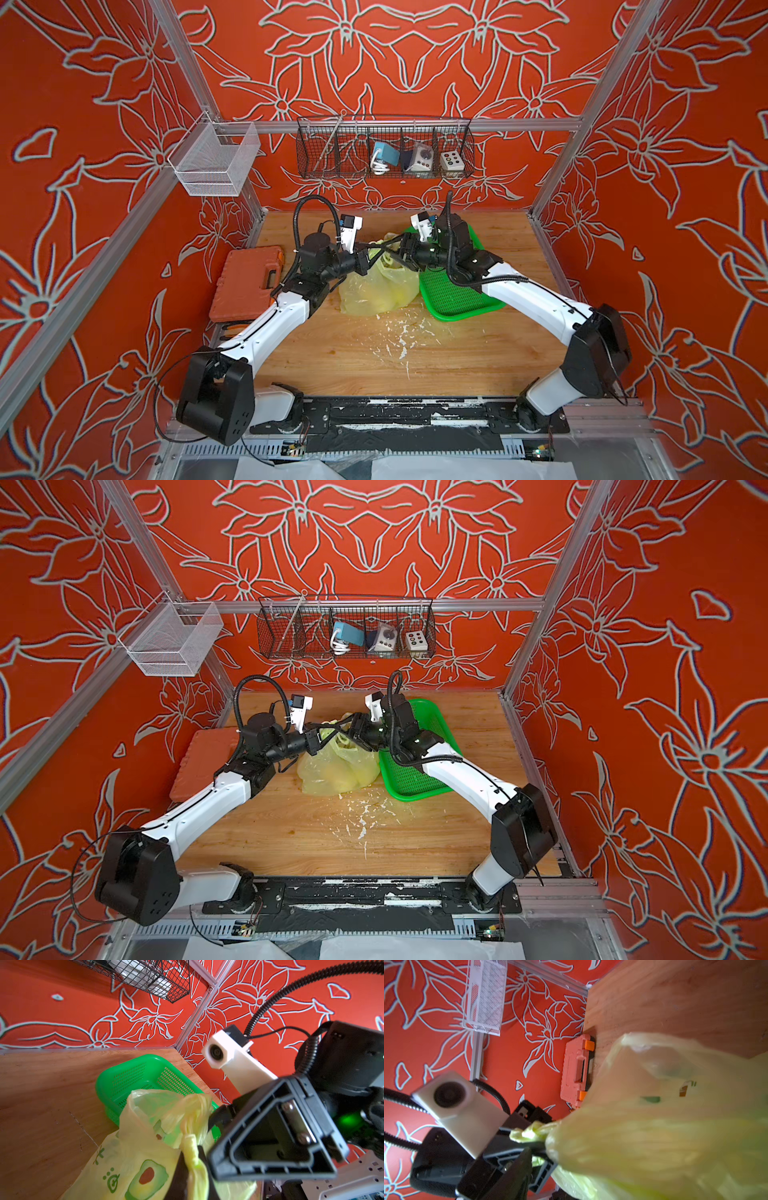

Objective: Place the pears into plastic bags & tie knots
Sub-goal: Tie the plastic bag at the center of the board.

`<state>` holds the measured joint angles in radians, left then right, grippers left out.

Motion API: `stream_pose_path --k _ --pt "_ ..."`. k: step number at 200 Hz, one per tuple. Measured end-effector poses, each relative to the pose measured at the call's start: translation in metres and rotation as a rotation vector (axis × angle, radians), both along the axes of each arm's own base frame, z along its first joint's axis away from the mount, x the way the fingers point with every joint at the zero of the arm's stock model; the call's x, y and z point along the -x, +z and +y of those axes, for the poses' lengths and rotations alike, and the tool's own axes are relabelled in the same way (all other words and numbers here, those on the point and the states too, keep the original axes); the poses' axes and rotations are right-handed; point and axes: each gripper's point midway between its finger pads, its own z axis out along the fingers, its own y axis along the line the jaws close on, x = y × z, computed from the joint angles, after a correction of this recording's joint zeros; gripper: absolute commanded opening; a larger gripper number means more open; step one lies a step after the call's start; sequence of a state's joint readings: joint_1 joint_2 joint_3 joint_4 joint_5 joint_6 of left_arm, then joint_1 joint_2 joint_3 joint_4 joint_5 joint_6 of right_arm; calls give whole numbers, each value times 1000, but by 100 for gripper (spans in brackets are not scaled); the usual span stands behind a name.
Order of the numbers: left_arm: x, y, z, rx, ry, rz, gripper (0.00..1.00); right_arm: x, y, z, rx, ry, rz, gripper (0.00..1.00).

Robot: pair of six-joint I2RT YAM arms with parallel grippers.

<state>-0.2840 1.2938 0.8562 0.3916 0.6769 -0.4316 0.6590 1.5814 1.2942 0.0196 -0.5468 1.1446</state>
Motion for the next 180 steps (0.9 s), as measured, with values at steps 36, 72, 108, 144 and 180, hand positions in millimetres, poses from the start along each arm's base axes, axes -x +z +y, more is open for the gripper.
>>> stream_pose_path --k 36,72,108,144,180 --pt "6 -5 -1 8 -5 13 0 -16 -1 1 -21 -37 5 60" --pt "7 -1 1 8 6 -1 0 -18 4 3 -41 -32 9 61" --pt "7 6 5 -1 32 -40 0 1 25 -6 -66 -17 3 63" --pt "4 9 7 -7 51 -63 0 20 31 -10 -115 -3 42 68" --pt "2 12 8 -4 64 -81 0 29 9 7 -116 25 125 73"
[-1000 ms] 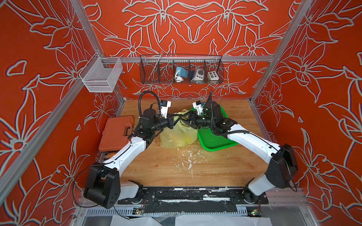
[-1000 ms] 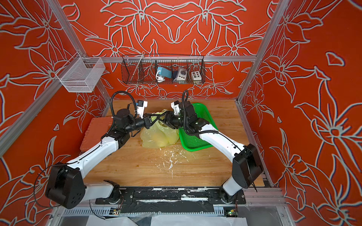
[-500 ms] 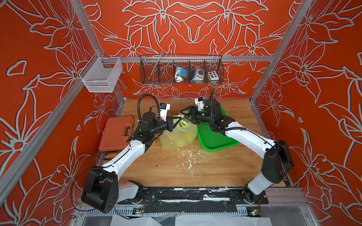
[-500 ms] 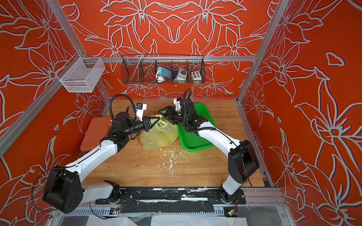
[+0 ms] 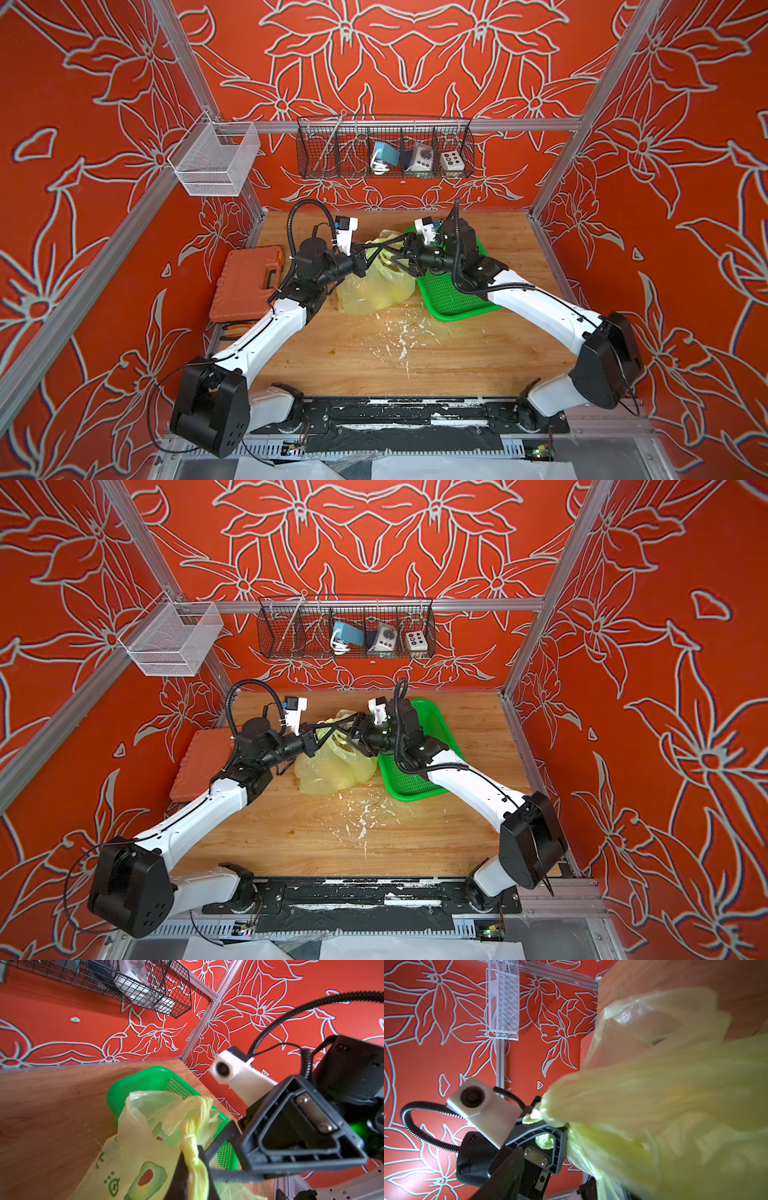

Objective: Place the pears into plastic bags & tie knots
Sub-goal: Tie the plastic bag at the center of the board.

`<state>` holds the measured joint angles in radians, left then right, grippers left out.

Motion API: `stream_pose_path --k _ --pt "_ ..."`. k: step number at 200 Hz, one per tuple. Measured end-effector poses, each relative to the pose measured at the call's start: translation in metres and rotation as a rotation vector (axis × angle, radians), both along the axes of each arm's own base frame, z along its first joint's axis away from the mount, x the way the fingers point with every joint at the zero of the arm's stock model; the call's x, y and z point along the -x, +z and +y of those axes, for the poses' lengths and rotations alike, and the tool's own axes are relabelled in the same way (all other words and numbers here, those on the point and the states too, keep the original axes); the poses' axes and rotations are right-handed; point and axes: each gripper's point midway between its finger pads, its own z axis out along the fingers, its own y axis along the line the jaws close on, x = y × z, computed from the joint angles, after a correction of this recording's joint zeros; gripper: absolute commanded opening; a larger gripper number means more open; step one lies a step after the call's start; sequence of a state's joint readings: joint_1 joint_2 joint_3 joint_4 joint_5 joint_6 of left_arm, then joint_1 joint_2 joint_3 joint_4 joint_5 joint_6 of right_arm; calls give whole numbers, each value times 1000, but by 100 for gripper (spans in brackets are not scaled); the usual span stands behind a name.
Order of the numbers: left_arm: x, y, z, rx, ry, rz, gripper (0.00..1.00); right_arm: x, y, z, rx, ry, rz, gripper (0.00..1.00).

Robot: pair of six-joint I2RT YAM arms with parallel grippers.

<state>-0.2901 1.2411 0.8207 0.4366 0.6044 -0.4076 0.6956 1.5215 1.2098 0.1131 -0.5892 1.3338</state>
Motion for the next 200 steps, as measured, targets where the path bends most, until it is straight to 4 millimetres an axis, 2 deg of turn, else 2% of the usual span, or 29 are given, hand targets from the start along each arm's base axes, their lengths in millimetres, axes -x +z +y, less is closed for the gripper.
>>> stream_pose_path --k 61,120,200 --pt "0 -2 -3 -2 2 6 0 -7 -6 16 -43 -5 29 74" --pt "2 -4 -7 -4 -22 8 0 -32 0 25 -83 -52 26 73" --pt "5 -4 -9 -13 -37 -3 0 -44 10 20 -112 -72 13 68"
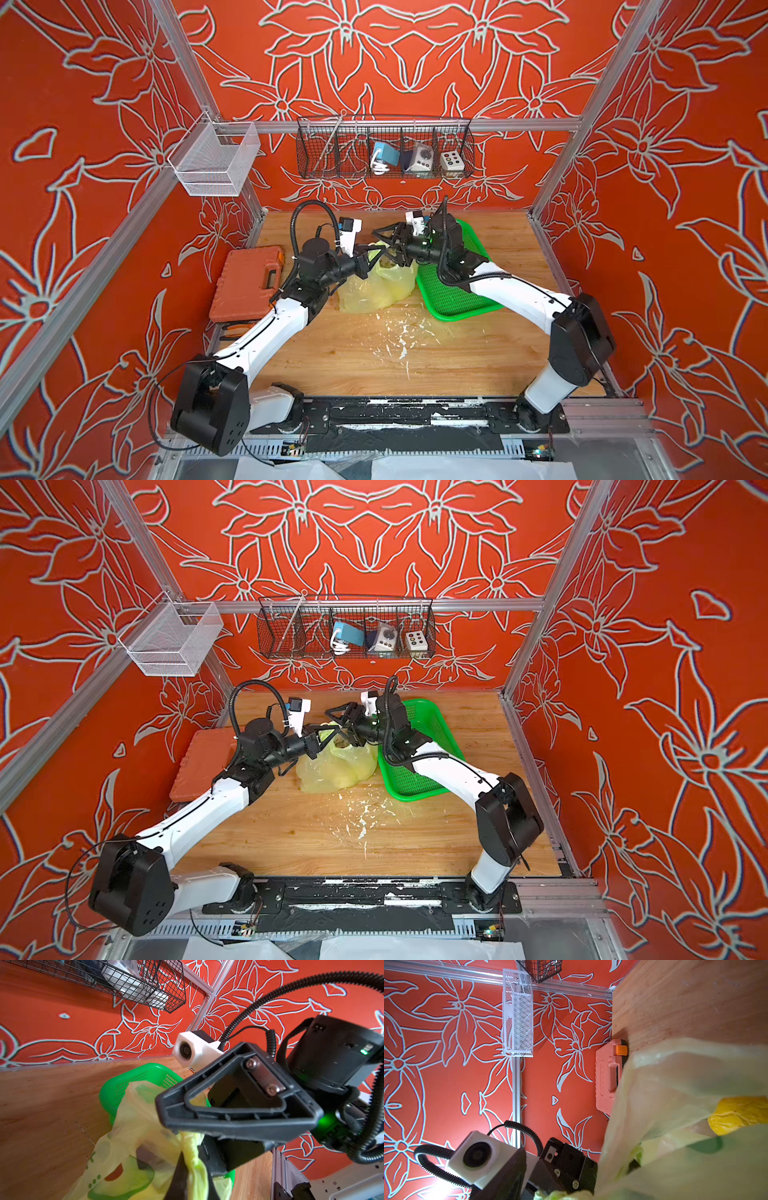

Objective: Place the pears into plastic bags & tie knots
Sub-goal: Tie the plastic bag at the center of the board.

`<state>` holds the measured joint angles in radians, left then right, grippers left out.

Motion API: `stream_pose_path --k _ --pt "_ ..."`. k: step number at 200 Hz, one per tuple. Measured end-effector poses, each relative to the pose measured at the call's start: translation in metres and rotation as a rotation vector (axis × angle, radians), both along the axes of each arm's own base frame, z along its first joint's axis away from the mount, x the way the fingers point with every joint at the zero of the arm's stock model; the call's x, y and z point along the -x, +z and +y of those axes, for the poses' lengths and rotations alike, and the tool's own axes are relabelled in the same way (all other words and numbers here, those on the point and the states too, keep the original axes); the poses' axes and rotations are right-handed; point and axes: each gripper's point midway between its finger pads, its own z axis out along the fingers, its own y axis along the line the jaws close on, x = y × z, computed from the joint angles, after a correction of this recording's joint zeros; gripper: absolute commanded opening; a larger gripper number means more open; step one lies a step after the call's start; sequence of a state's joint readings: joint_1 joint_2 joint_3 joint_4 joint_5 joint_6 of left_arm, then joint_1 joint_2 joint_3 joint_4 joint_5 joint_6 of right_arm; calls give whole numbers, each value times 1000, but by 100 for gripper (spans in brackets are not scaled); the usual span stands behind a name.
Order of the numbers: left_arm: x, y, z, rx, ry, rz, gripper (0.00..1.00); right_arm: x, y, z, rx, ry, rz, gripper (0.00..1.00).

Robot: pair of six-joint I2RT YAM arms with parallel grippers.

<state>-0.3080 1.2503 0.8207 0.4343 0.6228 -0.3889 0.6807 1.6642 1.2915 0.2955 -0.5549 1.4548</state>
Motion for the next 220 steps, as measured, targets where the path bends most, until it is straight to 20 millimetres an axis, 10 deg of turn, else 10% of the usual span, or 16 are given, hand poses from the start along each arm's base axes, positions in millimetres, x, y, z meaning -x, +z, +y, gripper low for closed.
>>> stream_pose_path --k 220 --pt "10 9 0 0 -18 -61 0 6 52 -21 -284 -64 -202 56"
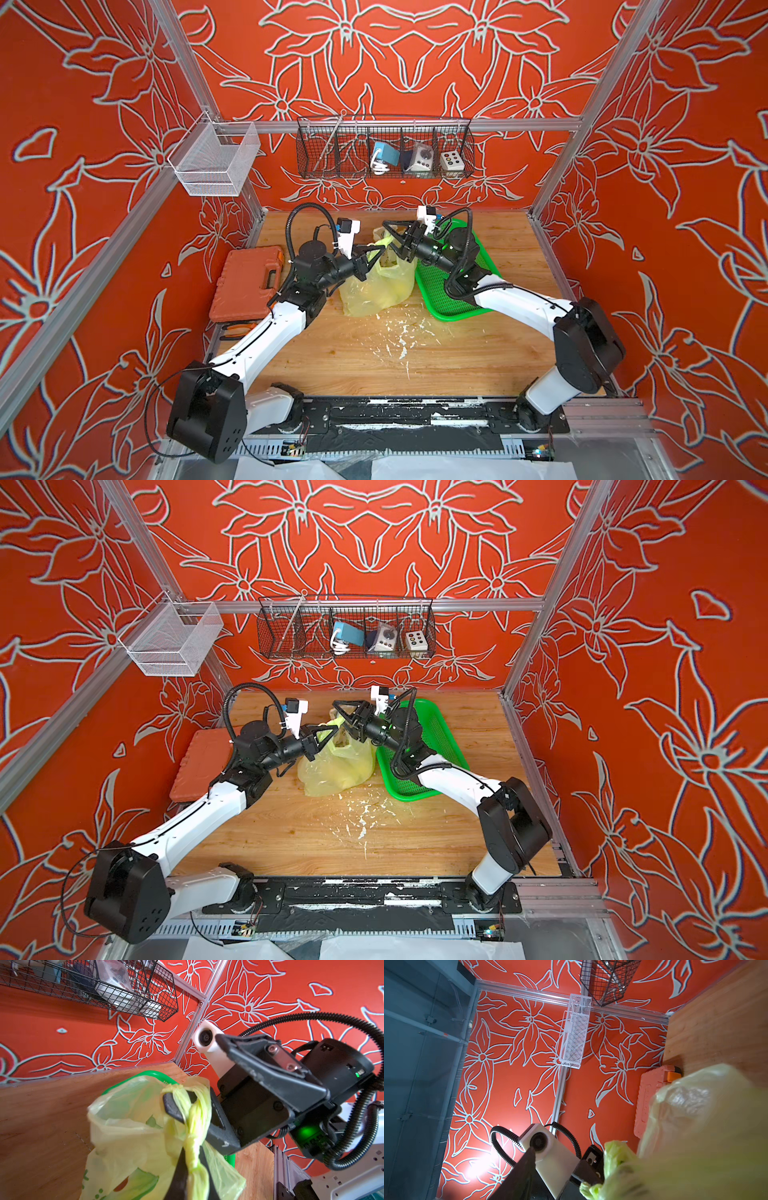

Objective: Place the pears into plastic bags & tie knots
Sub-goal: Tie the plastic bag at the center of the board.

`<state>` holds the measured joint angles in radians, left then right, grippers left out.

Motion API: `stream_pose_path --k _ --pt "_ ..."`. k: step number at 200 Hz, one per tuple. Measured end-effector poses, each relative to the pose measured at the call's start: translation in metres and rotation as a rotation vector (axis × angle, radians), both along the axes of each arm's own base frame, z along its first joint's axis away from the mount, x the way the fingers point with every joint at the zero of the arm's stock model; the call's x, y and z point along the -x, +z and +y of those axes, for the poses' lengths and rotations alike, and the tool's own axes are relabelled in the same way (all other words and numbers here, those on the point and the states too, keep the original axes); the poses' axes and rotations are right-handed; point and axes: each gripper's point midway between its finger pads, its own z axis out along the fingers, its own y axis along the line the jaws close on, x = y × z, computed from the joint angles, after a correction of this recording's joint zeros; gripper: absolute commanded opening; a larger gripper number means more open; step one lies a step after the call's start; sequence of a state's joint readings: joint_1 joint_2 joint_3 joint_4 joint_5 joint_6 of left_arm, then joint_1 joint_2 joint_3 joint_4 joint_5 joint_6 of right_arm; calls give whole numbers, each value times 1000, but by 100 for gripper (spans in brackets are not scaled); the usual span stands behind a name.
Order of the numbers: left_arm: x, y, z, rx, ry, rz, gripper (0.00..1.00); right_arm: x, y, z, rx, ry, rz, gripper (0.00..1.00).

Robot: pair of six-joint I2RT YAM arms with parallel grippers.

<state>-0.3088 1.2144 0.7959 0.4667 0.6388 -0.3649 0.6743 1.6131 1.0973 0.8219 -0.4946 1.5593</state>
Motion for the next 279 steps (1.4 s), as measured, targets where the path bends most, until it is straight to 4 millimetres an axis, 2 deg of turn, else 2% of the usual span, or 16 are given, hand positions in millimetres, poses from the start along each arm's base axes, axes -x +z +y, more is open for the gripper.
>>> stream_pose_path --k 25,49,87,112,153,182,206,232,279 --pt "3 -3 -2 -8 -25 9 0 -6 1 -1 -21 4 -21 62" --pt "4 -12 -4 -16 -37 35 0 -11 0 5 -23 33 -31 63" --pt "4 -20 -3 -28 -31 65 0 -8 -10 6 35 73 -28 65" --pt "2 -25 -1 -37 -12 82 0 2 -18 -4 140 78 -30 67" --pt "0 -26 1 -41 7 82 0 25 -13 -27 280 75 -84 67" --pt "-1 -27 1 -42 12 84 0 26 -31 -32 356 79 -61 66" --pt "-1 -27 1 -42 12 85 0 23 -47 -31 392 87 -27 63" --pt "-1 -27 1 -43 12 86 0 17 -56 -26 412 96 -11 62" --pt "-1 -28 1 -43 11 86 0 5 -43 -9 398 114 -42 57"
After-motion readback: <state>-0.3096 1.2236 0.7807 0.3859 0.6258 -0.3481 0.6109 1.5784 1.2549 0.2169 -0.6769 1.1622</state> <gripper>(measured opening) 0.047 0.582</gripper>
